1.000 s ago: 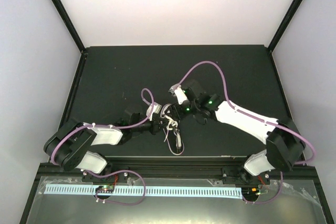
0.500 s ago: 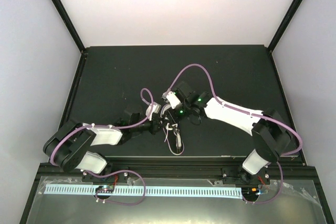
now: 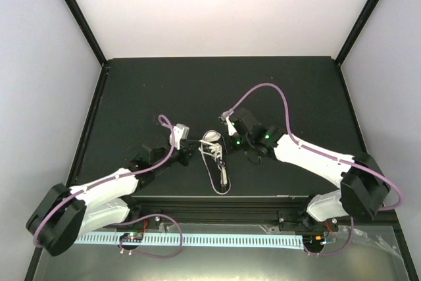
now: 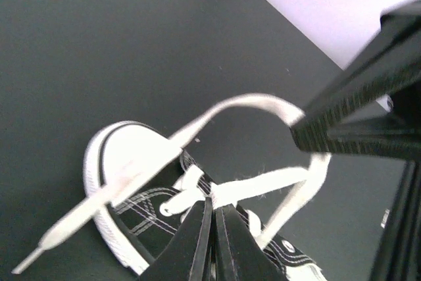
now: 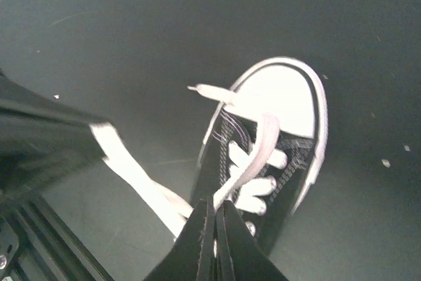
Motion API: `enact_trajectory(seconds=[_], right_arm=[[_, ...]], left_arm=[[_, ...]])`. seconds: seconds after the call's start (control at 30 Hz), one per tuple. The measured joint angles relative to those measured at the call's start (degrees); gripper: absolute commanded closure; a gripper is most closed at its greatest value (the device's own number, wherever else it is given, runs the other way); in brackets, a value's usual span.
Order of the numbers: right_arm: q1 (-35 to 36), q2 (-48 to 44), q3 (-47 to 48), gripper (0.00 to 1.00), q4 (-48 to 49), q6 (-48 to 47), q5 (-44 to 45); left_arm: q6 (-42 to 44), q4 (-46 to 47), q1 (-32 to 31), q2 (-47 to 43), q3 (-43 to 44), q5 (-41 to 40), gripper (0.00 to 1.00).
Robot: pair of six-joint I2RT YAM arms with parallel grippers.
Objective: Tie the shoes
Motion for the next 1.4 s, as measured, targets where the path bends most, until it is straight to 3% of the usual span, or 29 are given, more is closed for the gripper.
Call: enact_trajectory(seconds=[0.13,0.2,0.37,0.47,0.63,0.93,1.1,1.4], right_arm=[[0.0,-2.56,-5.79,0.97,1.51,3.23,1.05],[0.0,-2.56,-8.68,0.91,2.23,4.9,0.85],[0.0,-3.02,-14.62,0.49,2.91,8.5,-1.05],[-0.35,-5.35,-16.11,0.41,2.16,7.78,-1.22],[-2.82,-5.05,-9.73,0.45,-0.76,0.76,-1.03],[-1.07,10.84,6.08,0.53,-2.34,-15.82,-2.84],[0.42,17.25,8.04,0.55,-3.34,-19.74,-2.73],[0.44,19.98,9.66,0.63,-2.82,-21.38,-0.13]], left_arm=[[2.56,-4.7,0.0,-5.09,-0.02,-4.61,0.98],[3.98,-6.95,0.0,-5.81,-0.02,-5.9,0.99],[6.54,-13.46,0.0,-5.81,-0.02,-6.93,0.98],[6.82,-16.17,0.0,-5.66,0.0,-6.6,0.99],[4.7,-20.35,0.0,-4.46,0.0,-6.56,0.98],[-1.77,-21.73,0.0,-1.11,0.0,-5.16,0.99],[-2.97,-21.66,0.0,-0.7,0.0,-4.81,0.98],[-4.0,-21.44,0.0,-0.04,0.0,-4.24,0.98]])
